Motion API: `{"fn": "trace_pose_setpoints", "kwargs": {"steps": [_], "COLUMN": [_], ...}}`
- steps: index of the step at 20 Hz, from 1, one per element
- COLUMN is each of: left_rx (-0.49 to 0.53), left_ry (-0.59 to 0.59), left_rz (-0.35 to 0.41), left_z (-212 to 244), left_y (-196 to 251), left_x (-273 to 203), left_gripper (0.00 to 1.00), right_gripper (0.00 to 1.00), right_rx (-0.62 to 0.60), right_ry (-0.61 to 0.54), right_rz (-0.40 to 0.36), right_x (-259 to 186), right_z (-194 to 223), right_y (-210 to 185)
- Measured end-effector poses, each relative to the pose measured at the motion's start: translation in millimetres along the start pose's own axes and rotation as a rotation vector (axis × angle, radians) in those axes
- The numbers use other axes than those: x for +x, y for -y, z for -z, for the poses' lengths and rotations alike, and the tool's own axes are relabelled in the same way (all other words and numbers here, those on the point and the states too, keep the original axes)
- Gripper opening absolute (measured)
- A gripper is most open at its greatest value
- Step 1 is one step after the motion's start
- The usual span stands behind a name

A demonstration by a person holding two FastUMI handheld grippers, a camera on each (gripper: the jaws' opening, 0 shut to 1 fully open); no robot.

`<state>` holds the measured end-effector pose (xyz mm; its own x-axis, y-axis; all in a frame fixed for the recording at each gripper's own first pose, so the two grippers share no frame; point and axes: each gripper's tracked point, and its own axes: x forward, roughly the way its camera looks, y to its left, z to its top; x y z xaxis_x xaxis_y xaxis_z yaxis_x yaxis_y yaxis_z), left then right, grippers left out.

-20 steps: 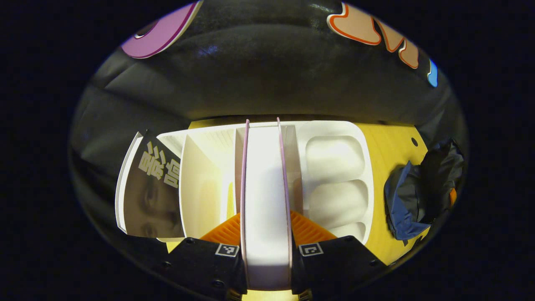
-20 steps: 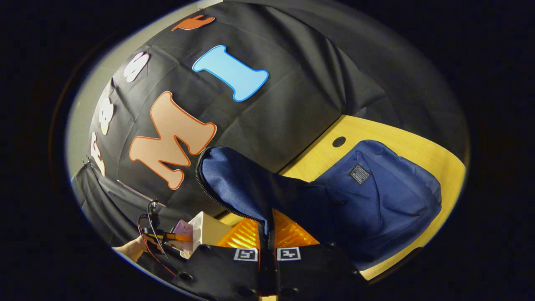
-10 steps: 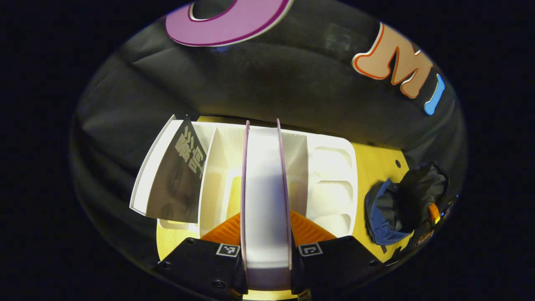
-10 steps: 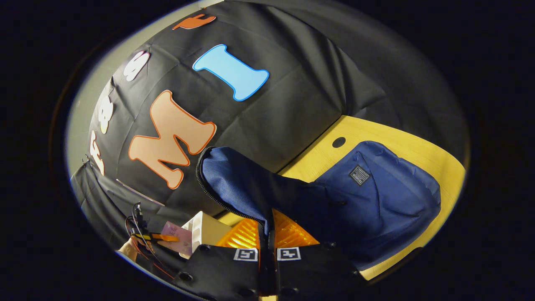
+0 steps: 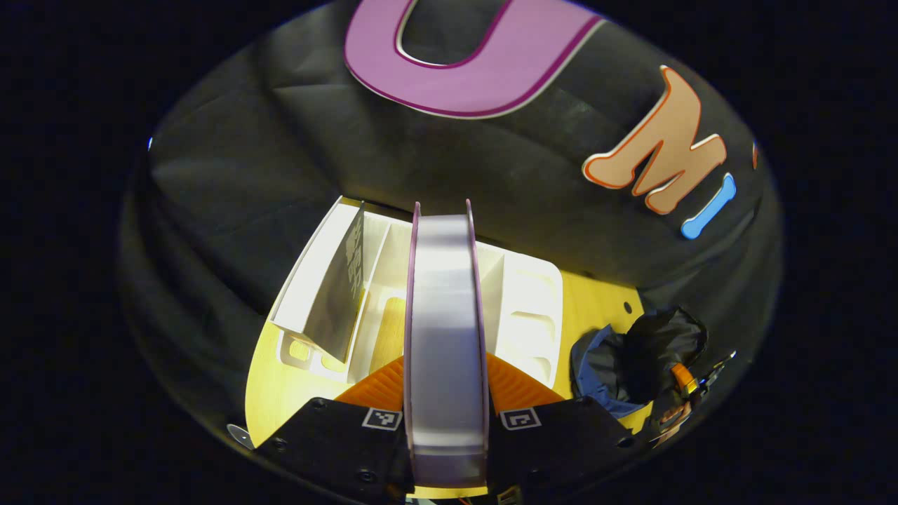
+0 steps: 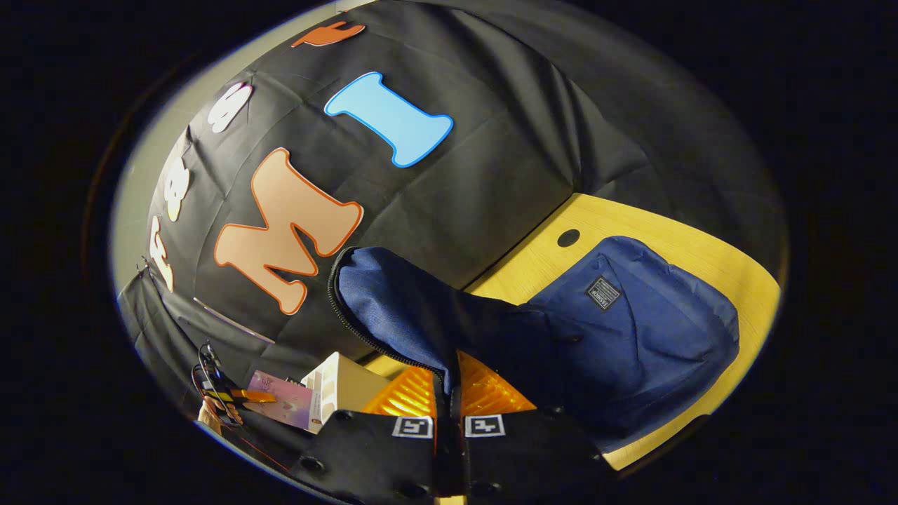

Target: Open the schoolbag, grab two books from the bookshelf and put them into the schoolbag.

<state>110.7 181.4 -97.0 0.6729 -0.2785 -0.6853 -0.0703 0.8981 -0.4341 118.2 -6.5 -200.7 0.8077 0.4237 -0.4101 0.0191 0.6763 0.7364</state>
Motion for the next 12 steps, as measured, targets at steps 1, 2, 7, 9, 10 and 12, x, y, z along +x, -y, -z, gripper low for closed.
{"fn": "trace_pose_setpoints", "kwargs": {"steps": [1, 2, 7, 9, 10, 12], "left_rx": [-0.026, -0.056, -0.132, -0.160, -0.176, -0.210], "left_ry": [0.008, 0.014, 0.069, 0.084, 0.092, 0.094], "left_rz": [0.016, 0.034, 0.102, 0.123, 0.136, 0.173], "left_z": [-1.0, -0.6, -9.9, -12.8, -12.7, -9.4], "left_y": [-1.6, -5.1, -16.7, -20.8, -20.6, -13.6], "left_x": [-4.9, -12.3, -36.0, -46.3, -49.3, -55.0], "left_gripper": [0.36, 0.34, 0.36, 0.37, 0.36, 0.36], "right_gripper": [0.03, 0.03, 0.03, 0.03, 0.03, 0.03], "right_rx": [0.000, 0.000, -0.008, -0.008, -0.007, -0.006], "right_ry": [-0.001, -0.001, -0.008, -0.009, -0.009, -0.012], "right_rz": [0.001, 0.000, 0.004, 0.006, 0.006, 0.005], "right_x": [-0.4, -0.3, 0.1, 0.0, -0.1, 0.5], "right_z": [0.9, 1.7, 1.8, 2.1, 2.3, 3.4], "right_y": [0.3, -0.3, 0.3, 0.3, 0.6, 0.6]}}
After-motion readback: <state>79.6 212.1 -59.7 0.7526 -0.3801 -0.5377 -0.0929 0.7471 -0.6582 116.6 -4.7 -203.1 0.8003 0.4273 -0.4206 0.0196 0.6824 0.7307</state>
